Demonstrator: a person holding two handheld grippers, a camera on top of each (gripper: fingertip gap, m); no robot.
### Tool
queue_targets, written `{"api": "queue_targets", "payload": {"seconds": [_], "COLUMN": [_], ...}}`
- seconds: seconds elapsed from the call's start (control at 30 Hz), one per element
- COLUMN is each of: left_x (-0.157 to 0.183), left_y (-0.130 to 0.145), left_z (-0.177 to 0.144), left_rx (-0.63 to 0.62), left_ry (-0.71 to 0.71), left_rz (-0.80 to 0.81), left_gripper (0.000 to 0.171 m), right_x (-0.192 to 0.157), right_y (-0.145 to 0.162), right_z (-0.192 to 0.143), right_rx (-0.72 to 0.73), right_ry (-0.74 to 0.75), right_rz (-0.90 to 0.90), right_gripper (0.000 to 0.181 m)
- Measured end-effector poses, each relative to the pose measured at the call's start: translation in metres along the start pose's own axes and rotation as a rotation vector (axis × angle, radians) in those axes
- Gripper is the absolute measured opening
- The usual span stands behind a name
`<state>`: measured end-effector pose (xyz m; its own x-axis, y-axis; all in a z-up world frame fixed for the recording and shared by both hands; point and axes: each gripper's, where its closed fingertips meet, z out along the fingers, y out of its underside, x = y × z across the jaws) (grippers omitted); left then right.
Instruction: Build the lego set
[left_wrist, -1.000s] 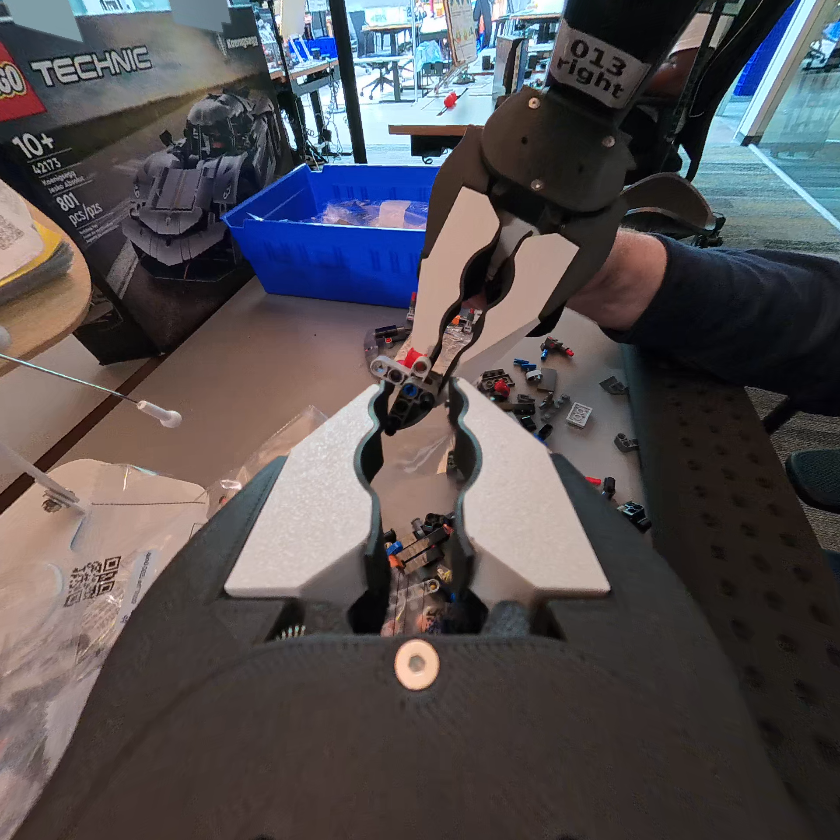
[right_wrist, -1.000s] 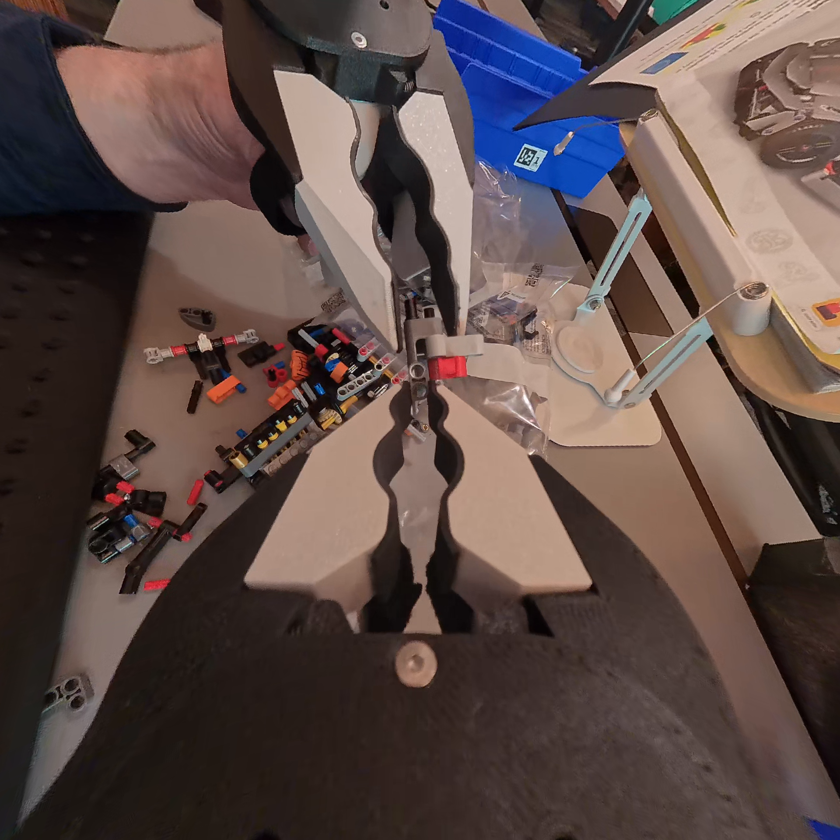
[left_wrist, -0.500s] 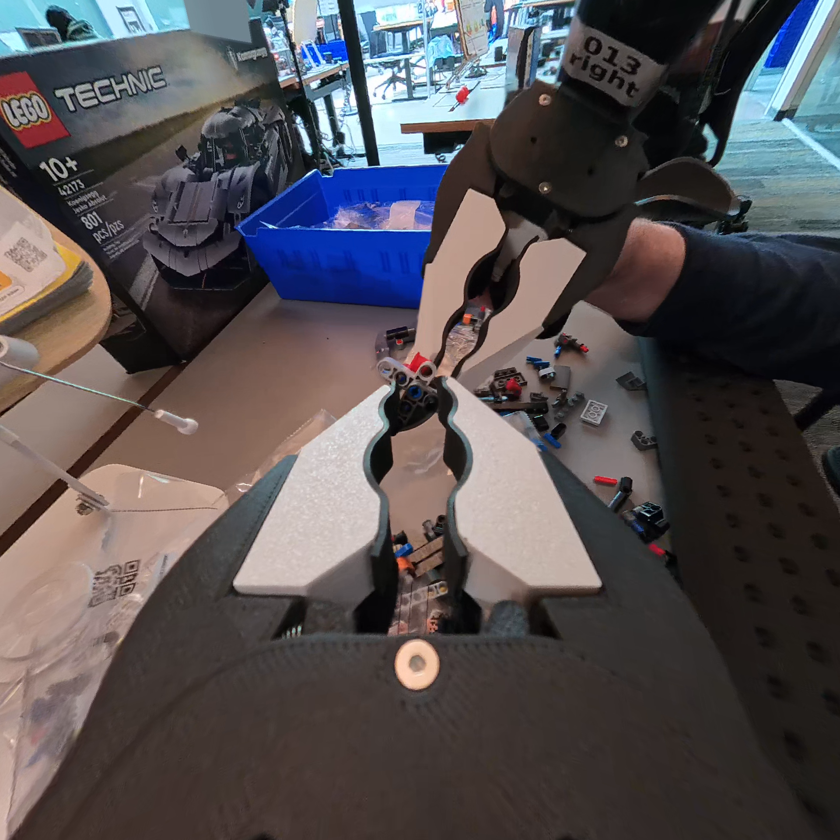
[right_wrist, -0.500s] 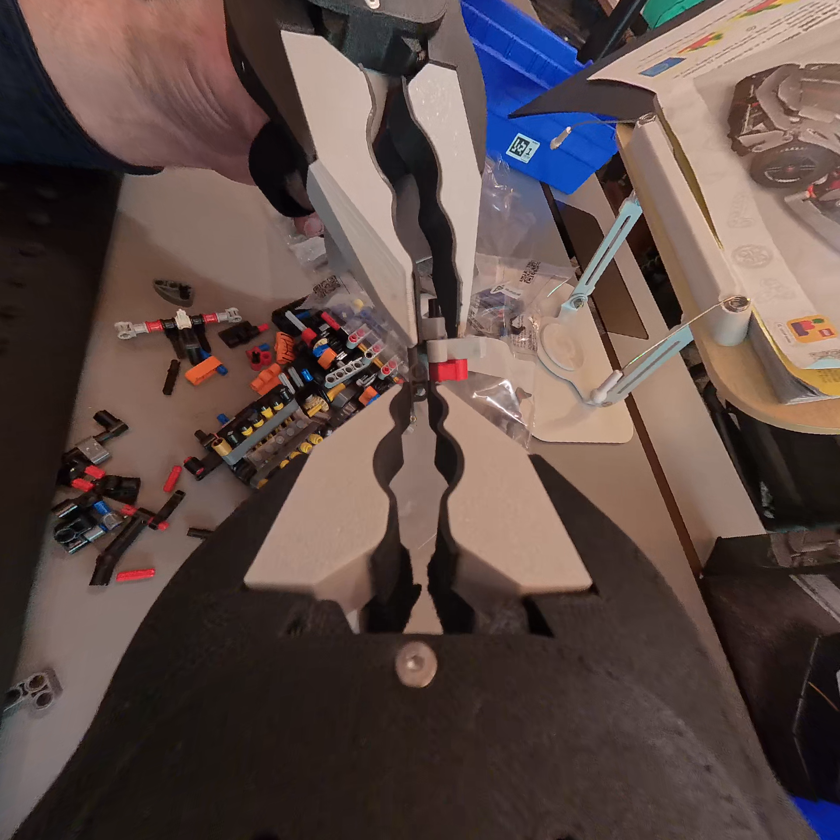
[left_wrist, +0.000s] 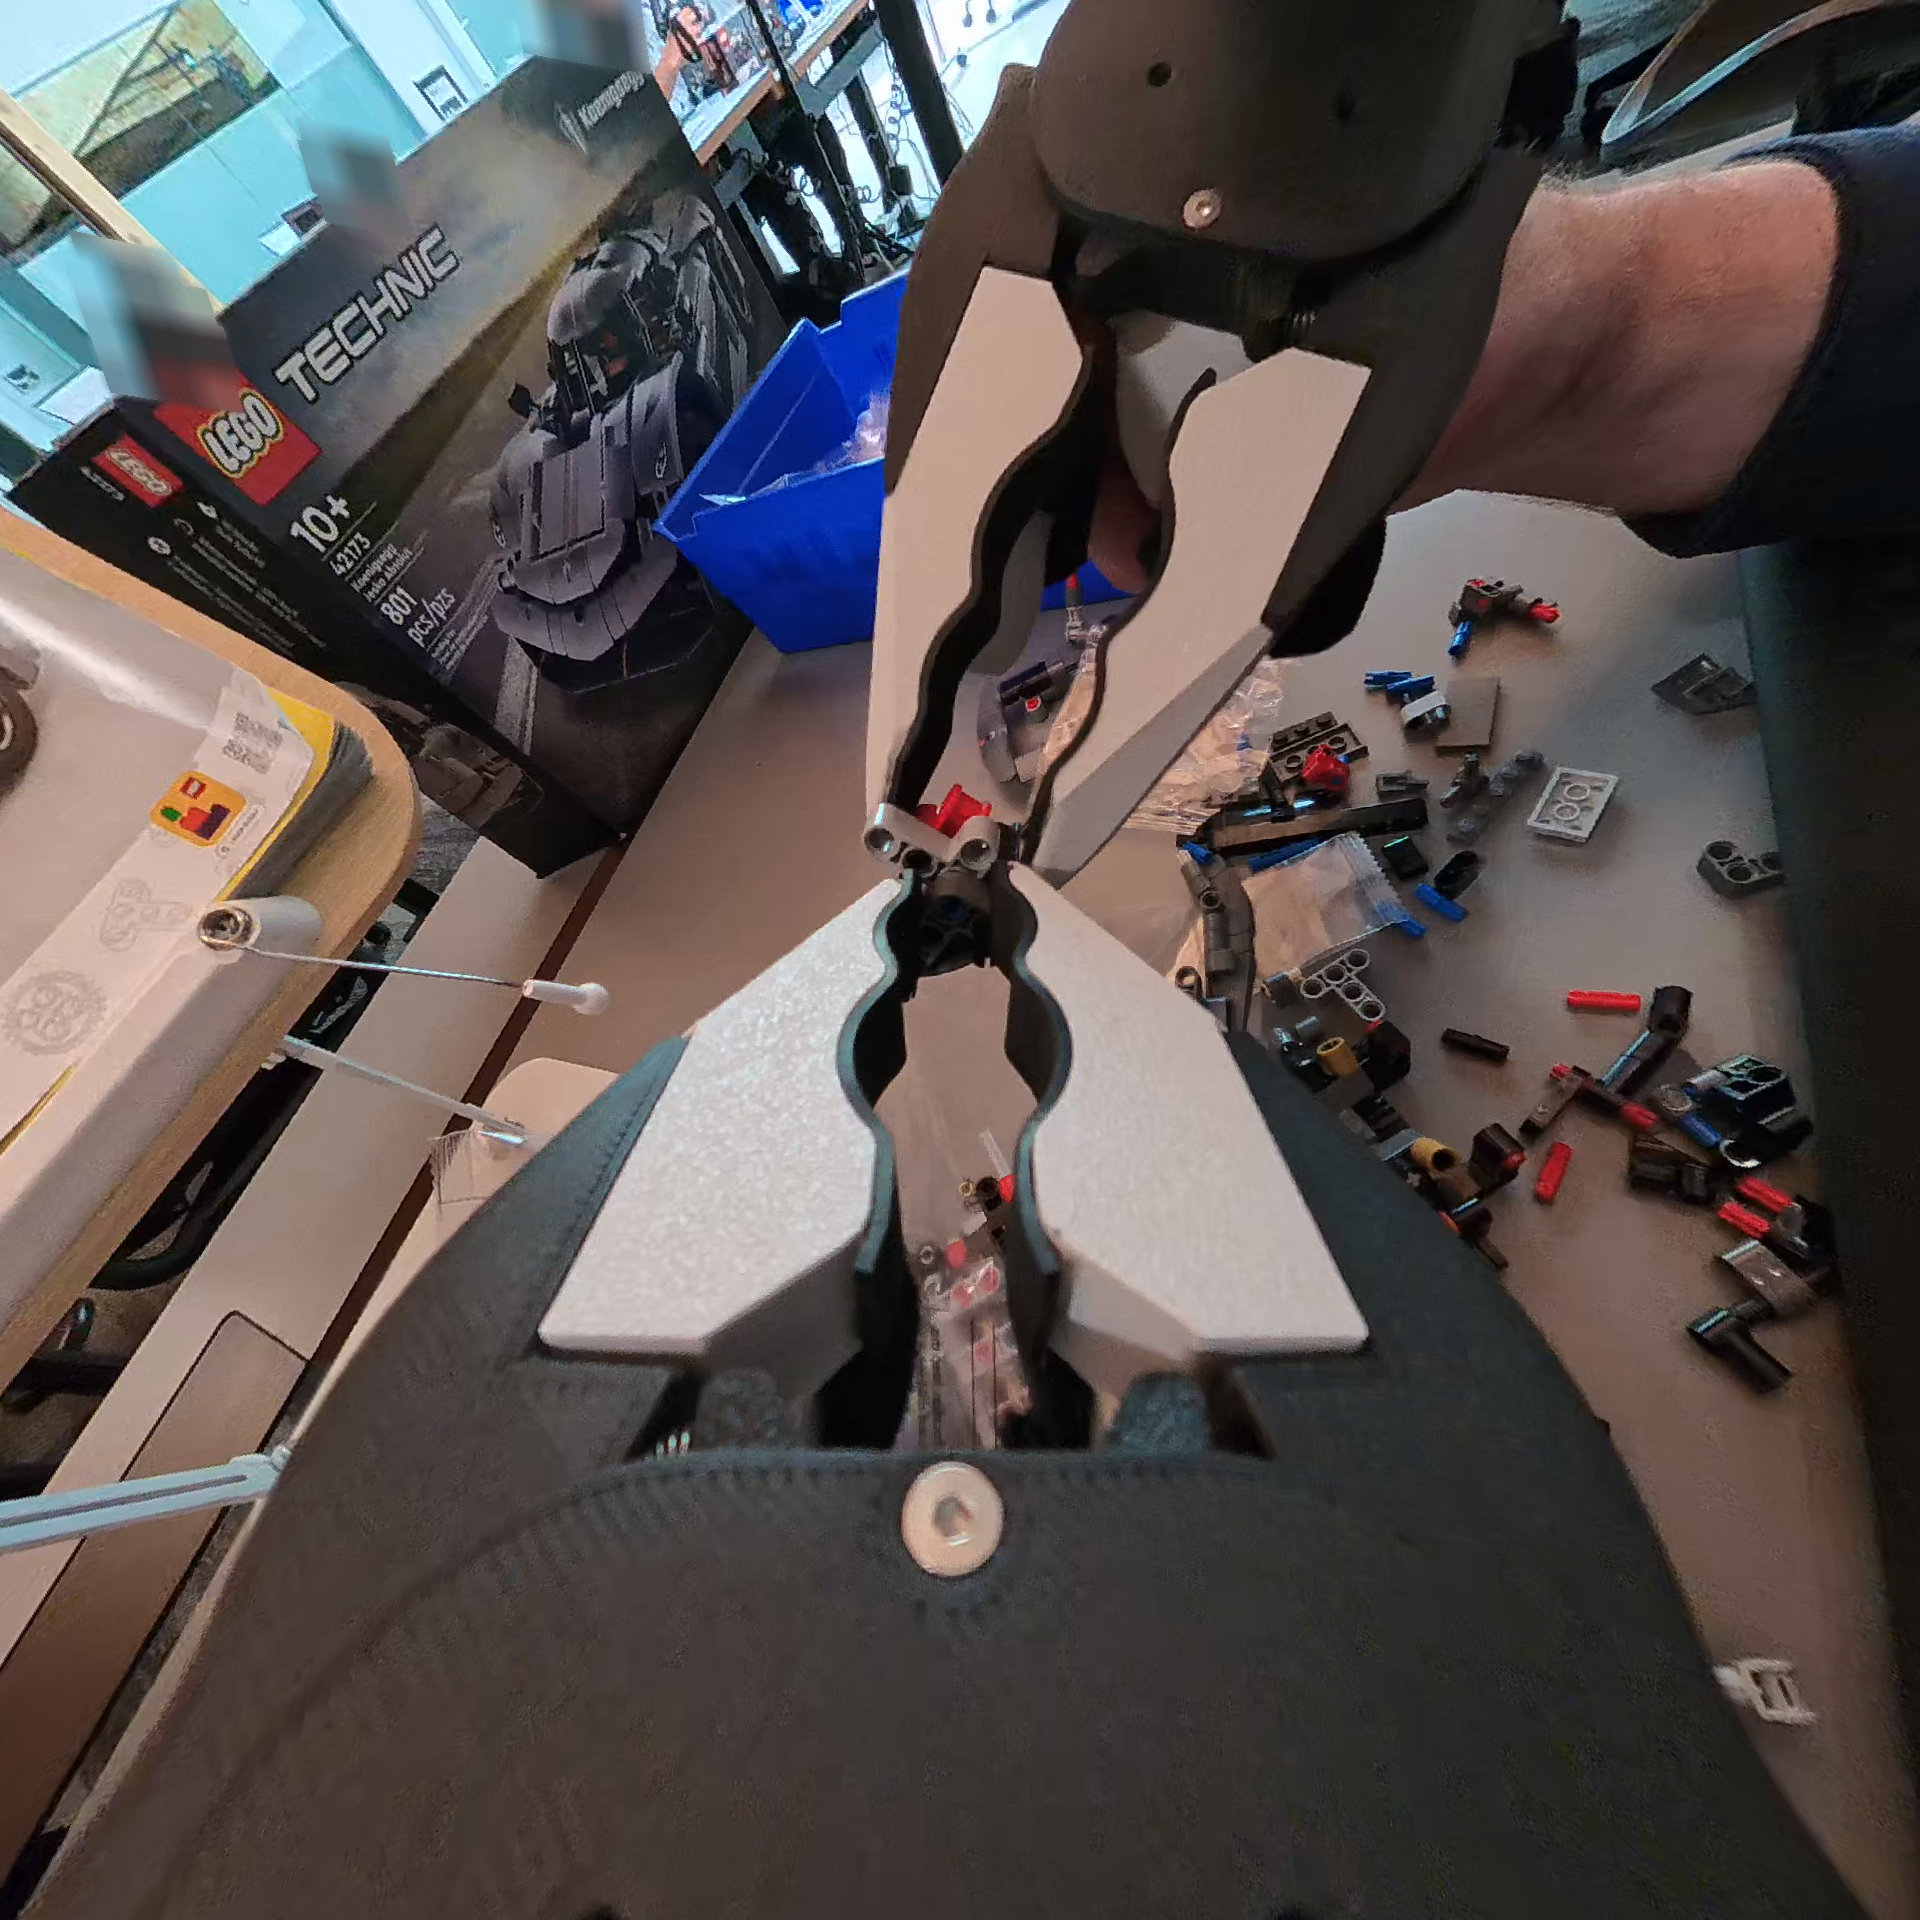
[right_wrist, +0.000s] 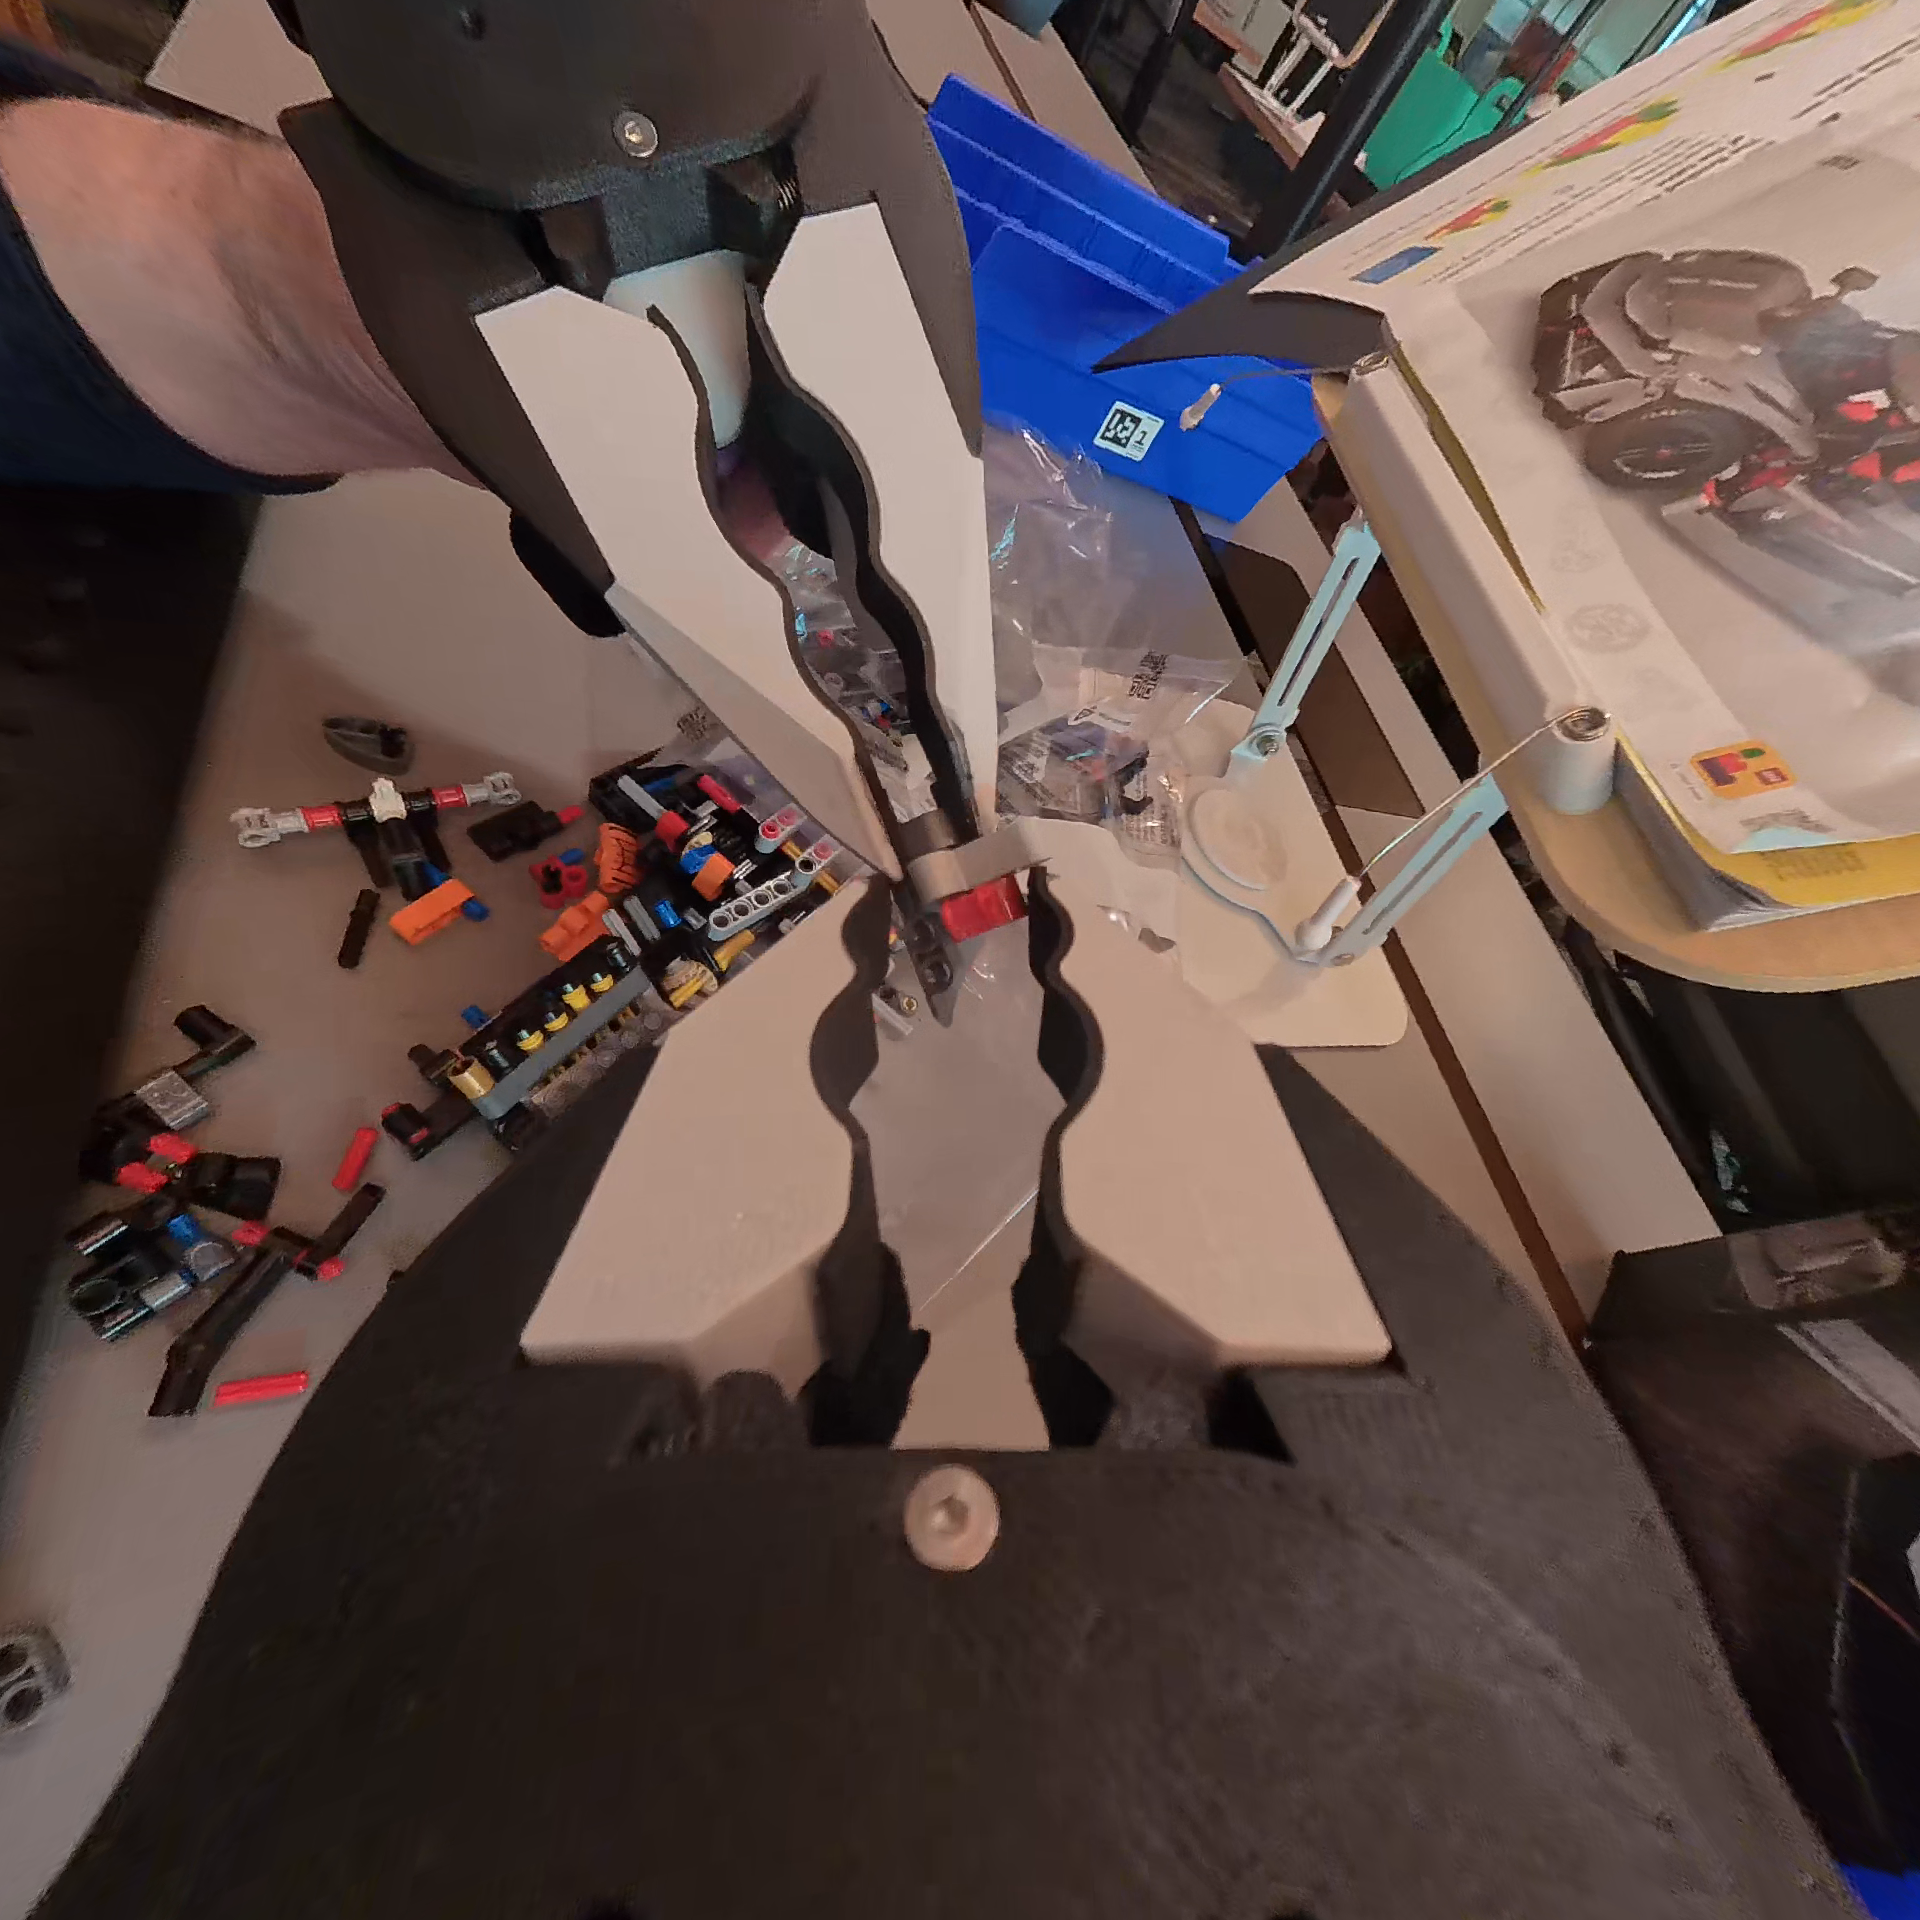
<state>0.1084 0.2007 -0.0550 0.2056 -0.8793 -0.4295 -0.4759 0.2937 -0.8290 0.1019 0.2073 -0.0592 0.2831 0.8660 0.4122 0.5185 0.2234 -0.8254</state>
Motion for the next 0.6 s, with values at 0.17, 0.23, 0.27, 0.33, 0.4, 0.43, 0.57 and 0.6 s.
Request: {"api": "queue_targets", "payload": {"seconds": [0.17,0.23,0.27,0.33,0.4,0.43,0.57,0.6], "left_x": [0.002,0.003,0.003,0.004,0.006,0.007,0.012,0.013], "left_y": [-0.001,-0.001,0.000,0.000,0.001,0.001,0.000,-0.002], "left_z": [-0.001,-0.001,-0.001,-0.001,-0.001,-0.001,-0.003,-0.004], "left_rx": [-0.004,-0.009,-0.013,-0.015,-0.018,-0.018,-0.013,-0.002], "left_ry": [-0.002,-0.003,-0.003,0.001,0.012,0.017,0.035,0.040], "left_rz": [0.030,0.043,0.051,0.059,0.070,0.080,0.110,0.114], "left_gripper": [0.010,0.010,0.010,0.010,0.010,0.010,0.010,0.009], "right_x": [-0.001,-0.002,-0.001,-0.002,-0.003,-0.004,-0.012,-0.013], "right_y": [-0.003,-0.002,-0.002,-0.001,-0.001,-0.001,-0.001,-0.003], "right_z": [-0.001,0.000,0.000,0.000,0.001,0.002,0.001,0.000], "right_rx": [0.022,0.022,0.018,0.015,0.014,0.015,0.026,0.038], "right_ry": [-0.024,-0.030,-0.025,-0.024,-0.036,-0.048,-0.098,-0.112], "right_rz": [0.033,0.045,0.041,0.031,0.039,0.043,0.053,0.064], "right_gripper": [0.024,0.027,0.030,0.031,0.033,0.034,0.029,0.029]}}
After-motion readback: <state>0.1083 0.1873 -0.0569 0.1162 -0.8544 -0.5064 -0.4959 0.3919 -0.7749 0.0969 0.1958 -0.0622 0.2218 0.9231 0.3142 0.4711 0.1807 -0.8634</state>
